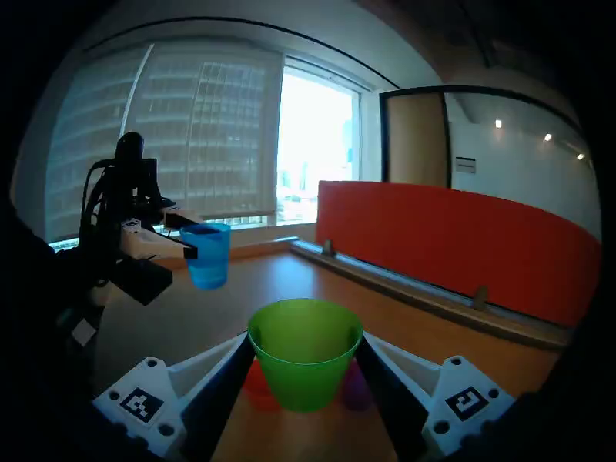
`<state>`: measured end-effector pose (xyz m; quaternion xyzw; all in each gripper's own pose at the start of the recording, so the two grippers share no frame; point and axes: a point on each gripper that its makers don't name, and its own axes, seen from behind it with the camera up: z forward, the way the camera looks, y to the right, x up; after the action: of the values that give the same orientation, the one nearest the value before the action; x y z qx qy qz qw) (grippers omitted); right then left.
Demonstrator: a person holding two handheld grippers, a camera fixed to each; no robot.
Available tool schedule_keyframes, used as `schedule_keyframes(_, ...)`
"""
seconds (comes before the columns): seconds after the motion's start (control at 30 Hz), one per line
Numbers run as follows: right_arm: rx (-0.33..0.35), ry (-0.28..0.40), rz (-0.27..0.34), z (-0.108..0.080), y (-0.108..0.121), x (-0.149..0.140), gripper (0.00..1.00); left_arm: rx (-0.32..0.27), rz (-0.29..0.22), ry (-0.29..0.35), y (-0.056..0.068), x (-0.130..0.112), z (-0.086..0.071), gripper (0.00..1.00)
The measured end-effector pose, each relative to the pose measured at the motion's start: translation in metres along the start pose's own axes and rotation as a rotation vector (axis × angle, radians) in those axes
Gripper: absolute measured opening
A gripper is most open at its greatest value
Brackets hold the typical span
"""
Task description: Pour water
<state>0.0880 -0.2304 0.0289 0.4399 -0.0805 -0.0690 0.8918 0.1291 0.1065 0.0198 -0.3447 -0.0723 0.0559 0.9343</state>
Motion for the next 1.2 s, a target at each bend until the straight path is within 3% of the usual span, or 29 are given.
schedule_keyframes(0.4, 0.024, 0.014, 0.005, 0.009, -0.009, 0.001, 0.91, -0.004, 0.029, 0.018, -0.001, 0.004, -0.002, 0.86)
schedule_keyframes(0.8, 0.088, 0.028, 0.023, 0.017, -0.028, 0.003, 0.91, 0.024, 0.147, 0.061, -0.005, 0.019, -0.004, 0.86)
schedule_keyframes(1.2, 0.116, 0.048, 0.007, 0.024, -0.045, 0.001, 0.9, 0.07, 0.226, 0.1, -0.015, 0.041, -0.001, 0.86)
